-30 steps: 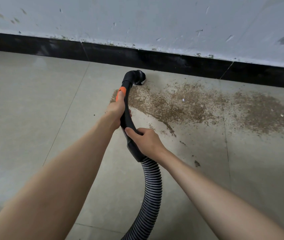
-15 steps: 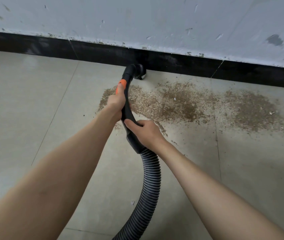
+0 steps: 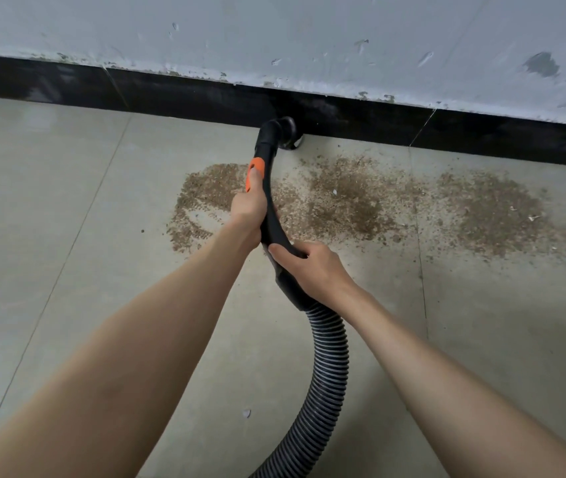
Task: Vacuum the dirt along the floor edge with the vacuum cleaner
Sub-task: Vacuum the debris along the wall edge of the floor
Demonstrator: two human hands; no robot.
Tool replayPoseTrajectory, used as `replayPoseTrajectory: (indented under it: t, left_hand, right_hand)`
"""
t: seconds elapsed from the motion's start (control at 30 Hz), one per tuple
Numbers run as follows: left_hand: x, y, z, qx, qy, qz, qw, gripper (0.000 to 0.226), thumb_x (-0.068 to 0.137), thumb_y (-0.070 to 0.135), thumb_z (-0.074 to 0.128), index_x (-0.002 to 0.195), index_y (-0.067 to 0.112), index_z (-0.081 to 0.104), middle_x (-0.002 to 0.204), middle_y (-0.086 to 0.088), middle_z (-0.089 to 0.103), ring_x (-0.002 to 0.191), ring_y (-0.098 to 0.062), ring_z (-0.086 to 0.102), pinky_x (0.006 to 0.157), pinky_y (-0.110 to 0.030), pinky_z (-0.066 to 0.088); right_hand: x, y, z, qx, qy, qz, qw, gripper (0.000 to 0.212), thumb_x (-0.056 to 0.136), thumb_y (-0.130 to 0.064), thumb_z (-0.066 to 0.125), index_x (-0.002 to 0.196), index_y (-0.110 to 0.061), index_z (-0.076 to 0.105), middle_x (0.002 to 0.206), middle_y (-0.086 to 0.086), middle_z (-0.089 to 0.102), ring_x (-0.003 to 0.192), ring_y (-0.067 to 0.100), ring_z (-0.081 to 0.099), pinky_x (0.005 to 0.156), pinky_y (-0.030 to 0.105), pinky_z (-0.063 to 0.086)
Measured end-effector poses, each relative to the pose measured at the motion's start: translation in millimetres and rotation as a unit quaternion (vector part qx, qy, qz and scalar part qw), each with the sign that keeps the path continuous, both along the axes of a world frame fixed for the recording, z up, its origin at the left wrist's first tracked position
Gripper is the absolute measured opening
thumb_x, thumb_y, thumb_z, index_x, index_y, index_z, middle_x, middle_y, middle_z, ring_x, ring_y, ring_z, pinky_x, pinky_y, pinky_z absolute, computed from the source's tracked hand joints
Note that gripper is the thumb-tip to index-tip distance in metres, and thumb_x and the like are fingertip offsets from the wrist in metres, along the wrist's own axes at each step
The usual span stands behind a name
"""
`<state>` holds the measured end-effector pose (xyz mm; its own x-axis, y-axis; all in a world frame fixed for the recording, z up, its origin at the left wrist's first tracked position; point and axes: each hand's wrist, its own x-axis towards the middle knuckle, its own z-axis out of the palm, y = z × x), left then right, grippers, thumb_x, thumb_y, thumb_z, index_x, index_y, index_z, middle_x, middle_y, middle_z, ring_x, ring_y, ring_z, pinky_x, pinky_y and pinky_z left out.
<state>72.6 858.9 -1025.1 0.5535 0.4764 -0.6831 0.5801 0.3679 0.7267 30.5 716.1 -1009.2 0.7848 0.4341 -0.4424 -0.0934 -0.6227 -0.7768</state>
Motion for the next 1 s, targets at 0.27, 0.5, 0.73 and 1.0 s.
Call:
replayPoseTrajectory:
  t: [0.27, 0.5, 0.73, 1.0]
  left_hand:
    - [16.3, -45.7, -0.1, -0.004, -0.006, -0.061, 0.998, 0.075, 0.092, 0.065, 0.036, 0.125, 0.0, 0.051, 0.097, -0.013, 0.059, 0.083, -0.028, 0.058, 0.078, -0.039, 0.052]
    - [27.9, -74.9, 2.7, -0.001, -0.015, -0.12, 0.993, 0.075, 0.092, 0.065, 0.036, 0.124, -0.001, 0.053, 0.096, -0.014, 0.061, 0.078, -0.027, 0.058, 0.069, -0.035, 0.049]
    - [28.5, -53.7, 14.0, 0.007, -0.003, -0.144, 0.99, 0.077, 0.091, 0.066, 0.037, 0.121, -0.002, 0.055, 0.09, -0.012, 0.063, 0.076, -0.027, 0.061, 0.072, -0.037, 0.054]
    - [-3.7, 35.5, 17.8, 0.053, 0.004, -0.072, 0.996, 0.08, 0.09, 0.067, 0.038, 0.13, -0.001, 0.05, 0.117, -0.019, 0.062, 0.091, -0.032, 0.062, 0.083, -0.041, 0.054]
  right_hand:
    - [0.9, -41.5, -6.4, 0.021, 0.012, -0.07, 0.997, 0.046, 0.088, -0.052, 0.06, 0.056, -0.021, 0.048, 0.042, -0.017, 0.05, 0.04, 0.0, 0.046, 0.039, 0.01, 0.029]
    - [0.2, -63.2, -11.7, 0.033, 0.016, -0.124, 0.992, 0.044, 0.09, -0.049, 0.06, 0.06, -0.018, 0.049, 0.042, -0.017, 0.049, 0.04, -0.001, 0.045, 0.04, 0.009, 0.03]
    - [0.4, -37.9, -0.2, 0.052, 0.025, -0.124, 0.991, 0.043, 0.091, -0.047, 0.06, 0.059, -0.021, 0.047, 0.038, -0.019, 0.048, 0.037, -0.002, 0.045, 0.037, 0.009, 0.03]
    - [-15.7, 42.8, 7.7, 0.053, 0.052, -0.043, 0.996, 0.044, 0.091, -0.053, 0.056, 0.065, -0.019, 0.049, 0.057, -0.006, 0.052, 0.039, 0.001, 0.046, 0.041, 0.016, 0.035]
